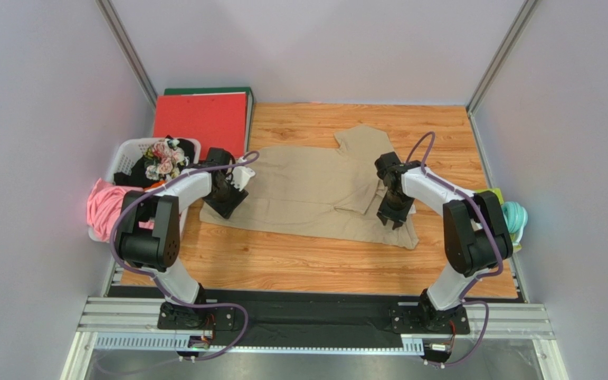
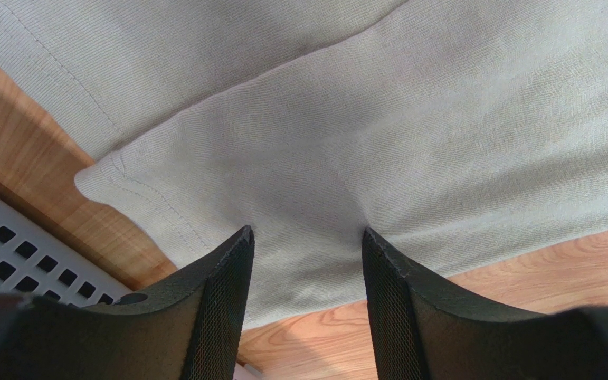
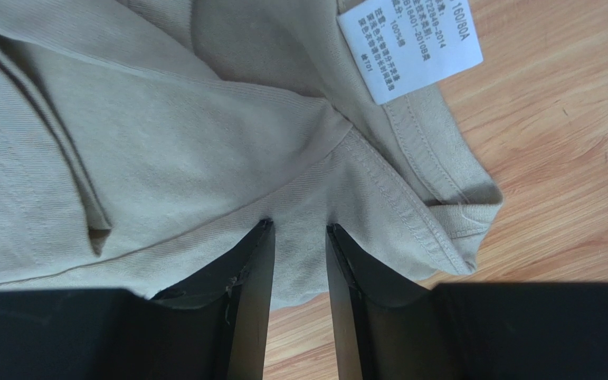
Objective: Fold and stack the t-shirts
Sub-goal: Fold the tshirt
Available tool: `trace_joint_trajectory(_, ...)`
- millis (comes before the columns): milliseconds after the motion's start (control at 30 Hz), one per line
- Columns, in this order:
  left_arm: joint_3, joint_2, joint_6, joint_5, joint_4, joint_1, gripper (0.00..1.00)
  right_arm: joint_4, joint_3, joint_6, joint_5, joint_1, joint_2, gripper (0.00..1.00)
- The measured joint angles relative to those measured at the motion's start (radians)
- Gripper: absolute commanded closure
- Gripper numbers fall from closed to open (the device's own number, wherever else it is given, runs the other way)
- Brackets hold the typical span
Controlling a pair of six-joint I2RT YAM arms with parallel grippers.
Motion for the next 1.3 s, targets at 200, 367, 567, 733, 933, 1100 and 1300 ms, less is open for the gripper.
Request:
trace_joint_trajectory(200, -0.001, -0.001, 0.004, 0.0, -0.002, 0.005, 0.41, 0.014, -0.012, 0.01, 0.002, -0.002, 0.028, 0.65)
trace_joint_trajectory(367, -0.023, -0.024, 0.03, 0.004, -0.019, 0.01, 0.41, 0.018, -0.012, 0.01, -0.003, -0.027, 0.036, 0.65)
trace_joint_trajectory(567, -0.093, -0.116, 0.072, 0.034, -0.117, 0.013, 0.41, 0.019, -0.031, 0.003, 0.005, -0.082, 0.021, 0.65)
trace_joint_trajectory(733, -0.122, -0.175, 0.088, 0.063, -0.171, 0.016, 0.41, 0.013, -0.038, -0.005, 0.031, -0.107, 0.013, 0.65)
trace_joint_trajectory(933, -0.12, -0.158, 0.087, 0.073, -0.177, 0.016, 0.41, -0.017, -0.028, -0.005, 0.061, -0.106, 0.01, 0.65)
trace_joint_trajectory(1100, -0.091, -0.156, 0.085, 0.072, -0.193, 0.016, 0.41, -0.088, 0.073, -0.005, 0.101, -0.082, -0.008, 0.64)
trace_joint_trajectory(1300, 0.034, -0.151, 0.069, 0.09, -0.226, 0.016, 0.41, -0.095, 0.201, -0.004, 0.079, 0.01, -0.01, 0.64)
